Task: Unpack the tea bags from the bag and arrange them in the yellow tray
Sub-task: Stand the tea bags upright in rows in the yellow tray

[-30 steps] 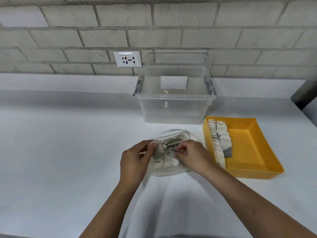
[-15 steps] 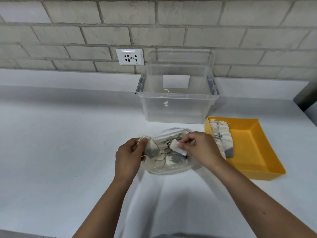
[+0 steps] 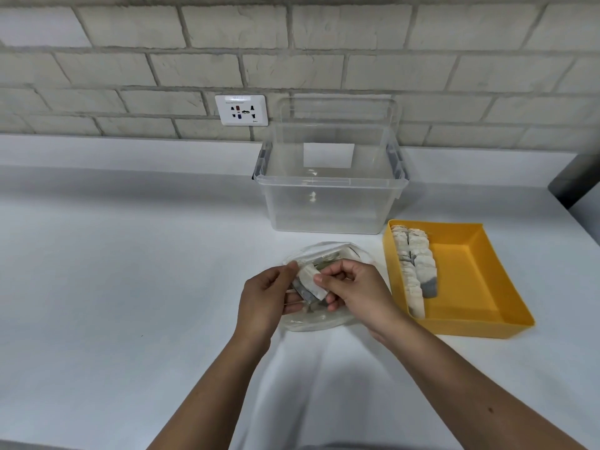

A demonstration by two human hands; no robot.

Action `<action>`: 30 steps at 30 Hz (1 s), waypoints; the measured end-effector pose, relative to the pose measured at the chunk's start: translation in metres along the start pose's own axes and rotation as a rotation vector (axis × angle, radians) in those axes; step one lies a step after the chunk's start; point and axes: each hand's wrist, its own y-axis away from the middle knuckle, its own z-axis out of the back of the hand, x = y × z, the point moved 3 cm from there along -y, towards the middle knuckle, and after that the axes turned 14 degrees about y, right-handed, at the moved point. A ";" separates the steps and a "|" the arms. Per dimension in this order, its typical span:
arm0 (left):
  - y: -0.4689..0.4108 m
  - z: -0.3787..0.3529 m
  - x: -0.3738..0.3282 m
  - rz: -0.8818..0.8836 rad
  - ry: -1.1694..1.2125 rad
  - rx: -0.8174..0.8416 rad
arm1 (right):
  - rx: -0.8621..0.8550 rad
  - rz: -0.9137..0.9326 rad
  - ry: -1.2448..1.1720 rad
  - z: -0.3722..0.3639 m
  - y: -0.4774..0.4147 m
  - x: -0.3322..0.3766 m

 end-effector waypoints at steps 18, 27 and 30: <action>-0.005 0.025 -0.007 -0.357 -0.581 -0.106 | 0.076 0.212 1.130 -0.010 -0.024 -0.023; -0.001 0.025 -0.015 -0.348 -0.495 -0.137 | 0.008 0.351 0.923 0.005 -0.019 -0.017; 0.002 0.019 -0.018 -0.353 -0.456 -0.131 | -0.074 0.359 0.755 0.023 -0.014 -0.004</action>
